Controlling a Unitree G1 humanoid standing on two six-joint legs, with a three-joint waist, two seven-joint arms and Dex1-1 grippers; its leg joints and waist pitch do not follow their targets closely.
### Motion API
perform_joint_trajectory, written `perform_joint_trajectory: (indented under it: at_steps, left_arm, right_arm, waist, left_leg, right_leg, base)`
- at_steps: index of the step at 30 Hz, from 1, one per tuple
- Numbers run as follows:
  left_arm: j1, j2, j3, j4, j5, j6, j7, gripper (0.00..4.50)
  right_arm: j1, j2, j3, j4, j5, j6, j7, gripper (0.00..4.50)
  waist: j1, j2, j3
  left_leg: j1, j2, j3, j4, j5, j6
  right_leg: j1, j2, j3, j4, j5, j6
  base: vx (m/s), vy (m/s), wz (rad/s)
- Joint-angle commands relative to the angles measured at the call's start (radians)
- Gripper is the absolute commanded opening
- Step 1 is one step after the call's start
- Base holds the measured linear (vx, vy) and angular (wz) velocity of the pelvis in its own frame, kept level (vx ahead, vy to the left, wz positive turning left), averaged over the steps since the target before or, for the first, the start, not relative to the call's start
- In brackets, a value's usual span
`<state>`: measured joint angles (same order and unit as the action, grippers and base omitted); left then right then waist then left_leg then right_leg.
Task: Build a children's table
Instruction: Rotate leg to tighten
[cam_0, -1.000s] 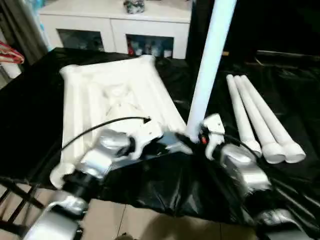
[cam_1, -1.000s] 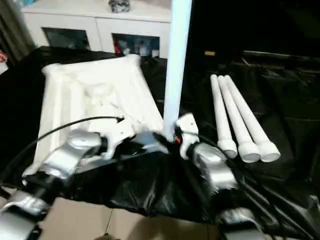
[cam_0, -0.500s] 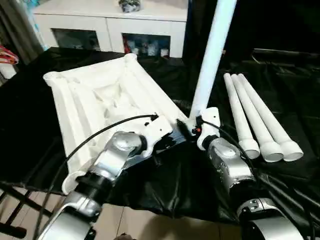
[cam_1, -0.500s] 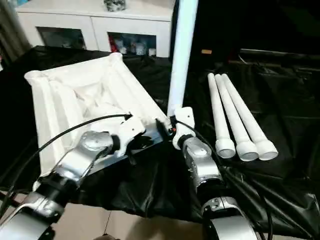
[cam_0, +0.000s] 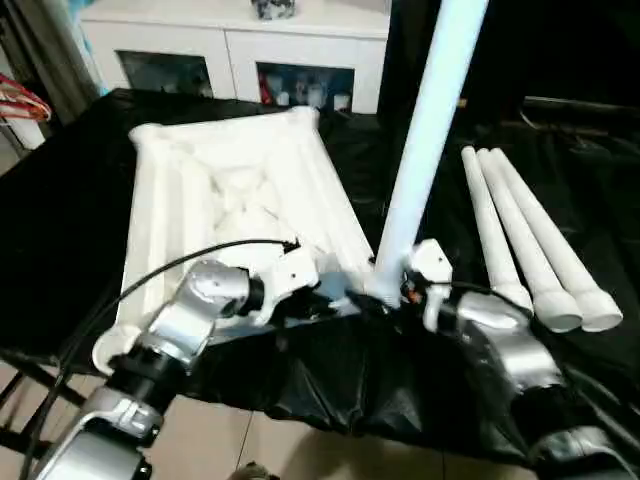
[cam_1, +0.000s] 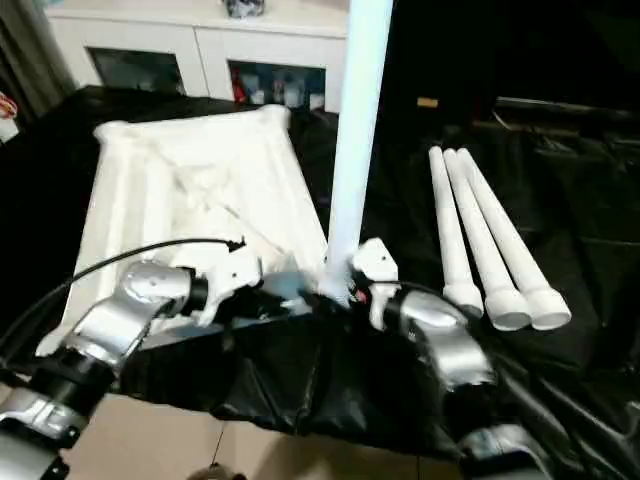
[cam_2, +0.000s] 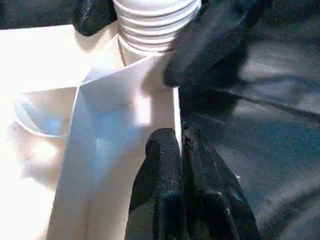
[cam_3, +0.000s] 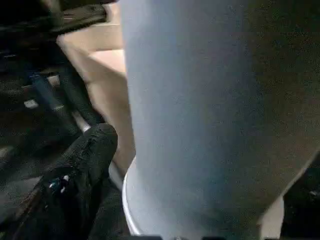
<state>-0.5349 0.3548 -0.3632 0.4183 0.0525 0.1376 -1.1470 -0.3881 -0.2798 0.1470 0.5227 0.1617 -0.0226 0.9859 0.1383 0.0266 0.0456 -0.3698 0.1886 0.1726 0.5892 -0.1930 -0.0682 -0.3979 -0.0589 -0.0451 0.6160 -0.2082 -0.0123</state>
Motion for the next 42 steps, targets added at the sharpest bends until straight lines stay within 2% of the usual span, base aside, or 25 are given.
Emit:
perform_joint_trajectory:
  at_steps: [1,4,6,7,12,19,20,21,22,23,25,26,28,30,31,32,35,37,40,41,42]
  left_arm:
    - [-0.015,-0.002,-0.045,-0.011,-0.015,-0.036,-0.057,0.00]
    - [-0.021,0.017,-0.045,-0.001,-0.015,-0.054,-0.088,0.00]
    - [-0.026,0.035,-0.046,0.013,-0.012,-0.074,-0.114,0.00]
    - [-0.029,0.037,-0.045,0.018,-0.012,-0.079,-0.119,0.00]
    - [-0.036,0.048,-0.045,0.034,-0.012,-0.091,-0.141,0.00]
    - [-0.036,0.028,-0.032,0.053,-0.019,-0.080,-0.127,0.00]
    - [-0.038,0.017,-0.030,0.055,-0.016,-0.070,-0.109,0.00]
    - [-0.043,-0.005,-0.024,0.063,-0.009,-0.050,-0.067,0.00]
    - [-0.047,-0.019,-0.020,0.068,-0.004,-0.035,-0.038,0.00]
    - [-0.054,-0.047,-0.009,0.076,0.000,-0.013,0.014,0.00]
    - [-0.060,-0.073,0.001,0.079,0.000,0.011,0.056,0.00]
    - [-0.067,-0.113,0.012,0.078,0.007,0.048,0.125,0.00]
    - [-0.069,-0.144,0.018,0.070,0.014,0.083,0.179,0.00]
    - [-0.069,-0.194,0.030,0.058,0.033,0.136,0.272,0.00]
    - [-0.068,-0.196,0.031,0.057,0.035,0.138,0.276,0.00]
    - [-0.065,-0.213,0.032,0.050,0.044,0.147,0.302,0.00]
    - [-0.048,-0.234,0.019,0.025,0.045,0.146,0.301,0.00]
    - [-0.040,-0.238,0.013,0.011,0.043,0.148,0.290,0.00]
    - [-0.024,-0.223,-0.007,-0.014,0.036,0.131,0.249,0.00]
    - [-0.024,-0.223,-0.007,-0.014,0.036,0.131,0.249,0.00]
    - [-0.019,-0.215,-0.013,-0.025,0.035,0.135,0.241,0.00]
  right_arm:
    - [0.010,-0.006,0.060,-0.056,0.018,0.037,0.095,3.86]
    - [0.023,-0.030,0.077,-0.087,0.026,0.060,0.145,3.64]
    - [0.036,-0.049,0.093,-0.116,0.029,0.077,0.184,3.31]
    - [0.039,-0.052,0.094,-0.125,0.031,0.084,0.192,3.31]
    - [0.049,-0.061,0.098,-0.157,0.047,0.117,0.215,2.91]
    - [0.069,-0.037,0.087,-0.160,0.043,0.152,0.163,2.81]
    - [0.066,-0.023,0.078,-0.142,0.033,0.152,0.124,2.81]
    - [0.050,0.006,0.062,-0.093,0.002,0.137,0.032,2.81]
    - [0.038,0.026,0.051,-0.059,-0.019,0.126,-0.032,2.80]
    - [0.018,0.054,0.034,-0.007,-0.044,0.115,-0.127,2.79]
    - [0.002,0.077,0.020,0.033,-0.060,0.103,-0.198,2.79]
    - [-0.025,0.118,-0.009,0.089,-0.068,0.107,-0.310,2.79]
    - [-0.051,0.152,-0.030,0.132,-0.070,0.119,-0.399,2.78]
    - [-0.095,0.208,-0.060,0.201,-0.082,0.123,-0.546,2.78]
    - [-0.097,0.211,-0.061,0.204,-0.083,0.122,-0.553,2.78]
    - [-0.115,0.231,-0.069,0.233,-0.093,0.112,-0.594,2.78]
    - [-0.124,0.247,-0.056,0.246,-0.108,0.078,-0.589,2.78]
    - [-0.128,0.252,-0.056,0.254,-0.104,0.068,-0.574,3.34]
    - [-0.128,0.247,-0.056,0.247,-0.093,0.072,-0.523,3.54]
    - [-0.128,0.247,-0.056,0.247,-0.093,0.072,-0.523,3.83]
    - [-0.130,0.242,-0.055,0.251,-0.096,0.062,-0.517,3.92]
  waist:
    - [-0.001,0.001,-0.059]
    - [0.005,0.002,-0.061]
    - [0.008,0.002,-0.062]
    - [0.008,0.001,-0.062]
    - [0.011,0.002,-0.061]
    - [0.011,0.001,-0.063]
    - [0.010,-0.003,-0.062]
    - [0.010,-0.001,-0.061]
    - [0.004,-0.001,-0.055]
    - [-0.002,-0.002,-0.050]
    - [-0.008,-0.003,-0.043]
    - [-0.019,-0.003,-0.039]
    - [-0.025,-0.003,-0.038]
    - [-0.038,-0.003,-0.044]
    - [-0.038,-0.003,-0.045]
    - [-0.041,-0.004,-0.047]
    - [-0.040,-0.009,-0.051]
    - [-0.040,-0.007,-0.054]
    - [-0.040,-0.007,-0.058]
    - [-0.040,-0.008,-0.057]
    - [-0.040,-0.007,-0.055]
  left_leg:
    - [0.011,0.048,-0.012,-0.068,-0.166,0.062]
    - [0.012,0.049,-0.012,-0.068,-0.156,0.058]
    - [0.011,0.048,-0.012,-0.066,-0.144,0.060]
    - [0.011,0.047,-0.011,-0.065,-0.144,0.061]
    - [0.012,0.048,-0.012,-0.068,-0.160,0.046]
    - [0.011,0.048,-0.011,-0.065,-0.138,0.050]
    - [0.010,0.047,-0.011,-0.066,-0.145,0.046]
    - [0.011,0.047,-0.012,-0.067,-0.151,0.043]
    - [0.011,0.045,-0.012,-0.072,-0.182,0.027]
    - [0.019,0.045,-0.015,-0.079,-0.250,-0.002]
    - [0.020,0.045,-0.017,-0.085,-0.280,-0.014]
    - [0.024,0.044,-0.022,-0.091,-0.324,-0.030]
    - [0.029,0.042,-0.024,-0.092,-0.345,-0.034]
    - [0.026,0.043,-0.025,-0.092,-0.312,-0.035]
    - [0.026,0.043,-0.024,-0.092,-0.303,-0.033]
    - [0.021,0.041,-0.021,-0.089,-0.274,-0.021]
    - [0.017,0.041,-0.018,-0.085,-0.227,-0.001]
    - [0.013,0.040,-0.016,-0.082,-0.192,0.011]
    - [0.014,0.040,-0.013,-0.077,-0.149,0.035]
    - [0.013,0.039,-0.012,-0.076,-0.138,0.043]
    - [0.014,0.039,-0.012,-0.078,-0.144,0.045]
  right_leg:
    - [0.052,-0.082,0.042,-0.063,-0.024,-0.242]
    - [0.050,-0.082,0.042,-0.062,-0.026,-0.241]
    - [0.049,-0.081,0.042,-0.058,-0.002,-0.245]
    - [0.049,-0.080,0.042,-0.058,0.000,-0.244]
    - [0.049,-0.083,0.042,-0.062,-0.041,-0.239]
    - [0.049,-0.084,0.042,-0.057,-0.002,-0.246]
    - [0.050,-0.085,0.042,-0.059,-0.023,-0.244]
    - [0.049,-0.086,0.042,-0.061,-0.038,-0.242]
    - [0.045,-0.087,0.042,-0.068,-0.100,-0.236]
    - [0.044,-0.092,0.044,-0.082,-0.237,-0.214]
    - [0.043,-0.095,0.045,-0.090,-0.318,-0.195]
    - [0.041,-0.096,0.044,-0.098,-0.414,-0.169]
    - [0.040,-0.098,0.045,-0.104,-0.456,-0.155]
    - [0.041,-0.094,0.046,-0.100,-0.398,-0.163]
    - [0.041,-0.093,0.046,-0.099,-0.375,-0.166]
    - [0.044,-0.091,0.047,-0.094,-0.307,-0.180]
    - [0.048,-0.091,0.047,-0.088,-0.232,-0.189]
    - [0.052,-0.088,0.046,-0.080,-0.161,-0.201]
    - [0.055,-0.086,0.044,-0.073,-0.068,-0.226]
    - [0.056,-0.085,0.044,-0.071,-0.046,-0.232]
    - [0.056,-0.086,0.043,-0.073,-0.057,-0.233]
  base:
    - [0.000,0.000,0.00]
    - [0.000,0.000,0.00]
    - [0.000,0.000,0.00]
    - [0.000,0.000,0.00]
    - [0.000,0.000,0.00]
    - [0.000,0.000,0.00]
    - [0.000,0.000,0.00]
    - [0.000,0.000,0.00]
    - [0.000,0.000,0.00]
    - [0.000,0.000,0.00]
    - [0.000,0.000,0.00]
    - [0.000,0.000,0.00]
    - [0.000,0.000,0.00]
    - [0.000,0.000,0.00]
    - [0.000,0.000,0.00]
    - [0.000,0.000,0.00]
    - [0.000,0.000,0.00]
    - [0.000,0.000,0.00]
    - [0.000,0.000,0.00]
    - [0.000,0.000,0.00]
    - [0.000,0.000,0.00]
